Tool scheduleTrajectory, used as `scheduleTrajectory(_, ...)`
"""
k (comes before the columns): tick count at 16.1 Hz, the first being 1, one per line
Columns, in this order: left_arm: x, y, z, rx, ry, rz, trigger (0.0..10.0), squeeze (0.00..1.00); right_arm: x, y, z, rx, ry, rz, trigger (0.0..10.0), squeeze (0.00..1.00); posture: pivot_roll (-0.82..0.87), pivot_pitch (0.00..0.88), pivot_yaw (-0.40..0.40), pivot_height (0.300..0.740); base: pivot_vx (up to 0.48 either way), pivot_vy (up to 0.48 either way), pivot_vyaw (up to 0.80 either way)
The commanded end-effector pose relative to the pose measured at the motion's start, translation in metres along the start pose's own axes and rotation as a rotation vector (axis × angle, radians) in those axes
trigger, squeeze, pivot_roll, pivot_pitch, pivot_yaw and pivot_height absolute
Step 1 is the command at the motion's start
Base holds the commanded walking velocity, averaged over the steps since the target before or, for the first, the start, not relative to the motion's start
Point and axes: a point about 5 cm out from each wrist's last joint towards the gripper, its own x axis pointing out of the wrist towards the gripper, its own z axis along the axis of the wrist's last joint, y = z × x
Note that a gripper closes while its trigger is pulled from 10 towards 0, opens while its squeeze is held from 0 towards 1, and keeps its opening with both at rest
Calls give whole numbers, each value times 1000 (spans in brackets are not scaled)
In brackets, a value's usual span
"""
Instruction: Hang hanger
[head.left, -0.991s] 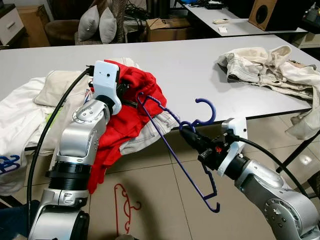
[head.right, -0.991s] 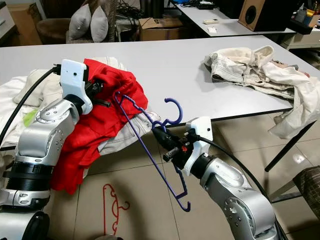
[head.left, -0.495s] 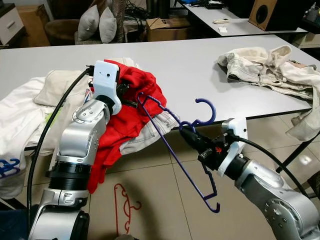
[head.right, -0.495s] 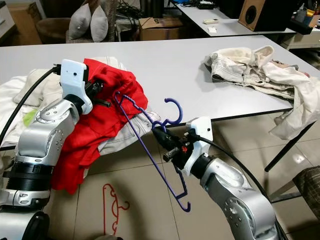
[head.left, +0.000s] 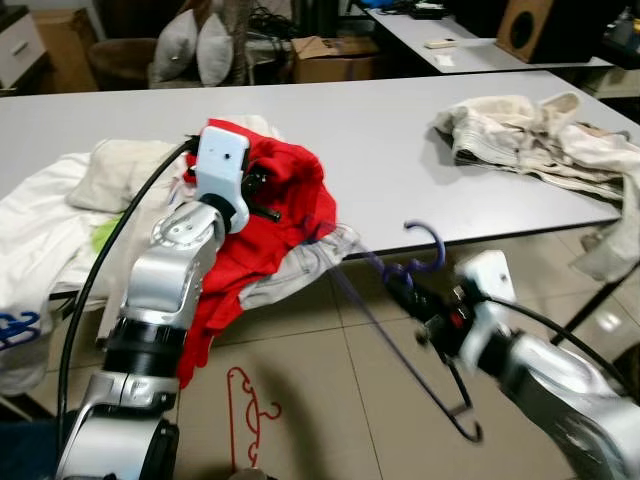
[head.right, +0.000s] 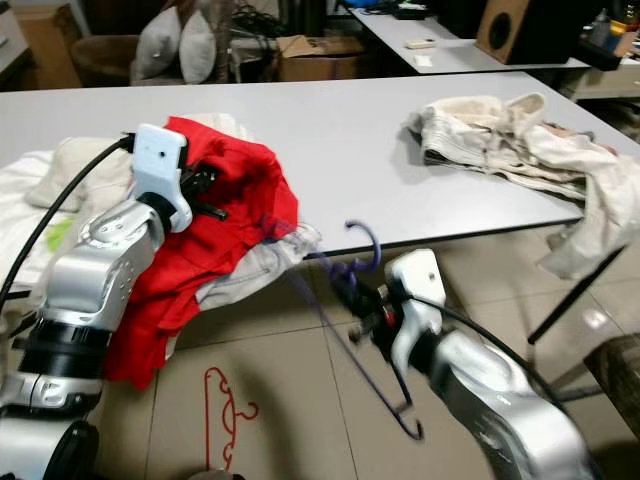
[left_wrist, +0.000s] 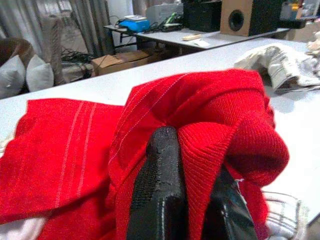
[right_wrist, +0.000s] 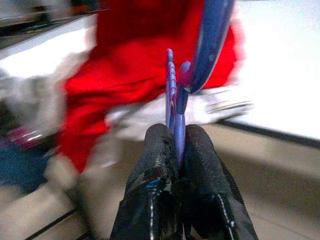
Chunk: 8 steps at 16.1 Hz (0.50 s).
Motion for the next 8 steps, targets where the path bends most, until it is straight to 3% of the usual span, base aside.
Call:
scheduleTrajectory(1, 3, -1, 6, 28, -14, -9, 10000, 0, -5, 11, 5, -9, 5, 104, 10000, 0, -3, 0, -8, 740, 0, 0, 0)
scheduleTrajectory(2, 4, 0, 6, 32, -13, -6, 10000, 0, -6, 12, 4, -18, 21, 123, 10000, 0, -3, 0, -8, 740, 0, 0, 0)
scheduleTrajectory(4, 6, 5, 7, 44, -10, 12, 10000, 0, -16, 0, -1, -58, 80, 56, 10000, 0, 1, 0, -12, 740, 0, 0, 0)
scheduleTrajectory(5, 6, 6, 7, 38, -10, 11, 10000, 0, -19, -7, 3, -48, 50, 26, 10000, 0, -6, 0, -6, 740, 0, 0, 0)
scheduleTrajectory(8, 4, 0, 10, 42, -17, -49, 10000, 0, -4, -14, 12, -34, -13, 26, 10000, 0, -13, 0, 13, 740, 0, 0, 0)
